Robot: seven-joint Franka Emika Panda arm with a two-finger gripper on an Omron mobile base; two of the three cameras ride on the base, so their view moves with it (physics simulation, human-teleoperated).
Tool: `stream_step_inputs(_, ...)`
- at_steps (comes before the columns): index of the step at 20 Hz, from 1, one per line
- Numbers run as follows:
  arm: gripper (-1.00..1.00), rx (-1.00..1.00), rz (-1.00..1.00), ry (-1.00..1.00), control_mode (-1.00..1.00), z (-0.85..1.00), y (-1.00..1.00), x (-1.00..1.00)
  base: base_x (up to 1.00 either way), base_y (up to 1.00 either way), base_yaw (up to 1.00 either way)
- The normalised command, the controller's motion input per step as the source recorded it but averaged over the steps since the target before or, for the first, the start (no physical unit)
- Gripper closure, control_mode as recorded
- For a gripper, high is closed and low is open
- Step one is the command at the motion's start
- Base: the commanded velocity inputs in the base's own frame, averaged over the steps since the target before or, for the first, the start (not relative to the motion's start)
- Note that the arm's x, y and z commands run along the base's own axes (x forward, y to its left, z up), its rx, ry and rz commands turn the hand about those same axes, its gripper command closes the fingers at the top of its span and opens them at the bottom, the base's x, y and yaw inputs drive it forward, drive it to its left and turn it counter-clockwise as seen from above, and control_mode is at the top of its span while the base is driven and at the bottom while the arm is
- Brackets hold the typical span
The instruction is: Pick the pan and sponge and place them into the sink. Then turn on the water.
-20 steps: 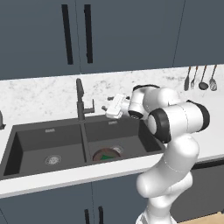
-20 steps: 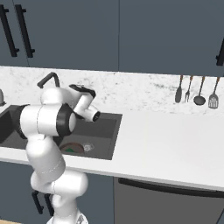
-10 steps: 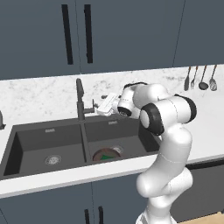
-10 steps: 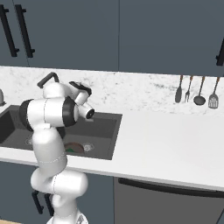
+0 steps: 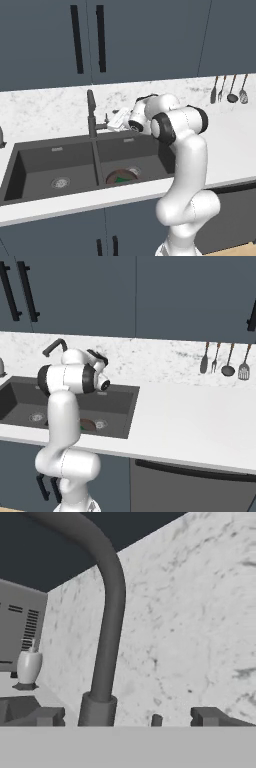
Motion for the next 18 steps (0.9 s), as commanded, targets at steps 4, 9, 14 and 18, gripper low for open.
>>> stream_step_inputs(4,-1.0,0.0,0.0,0.0,-1.0,-0.36,0.0,0.47,0.0,0.0,0.0)
stream_step_inputs(9,-1.0,0.0,0.0,0.0,-1.0,-0.15,0.0,0.44,0.0,0.0,0.0)
stream_step_inputs(14,-1.0,0.0,0.0,0.0,-1.0,-0.25,0.04,0.25,0.0,0.0,0.0)
stream_step_inputs(18,-1.0,0.0,0.0,0.0,-1.0,-0.11,0.12,0.04,0.0,0.0,0.0)
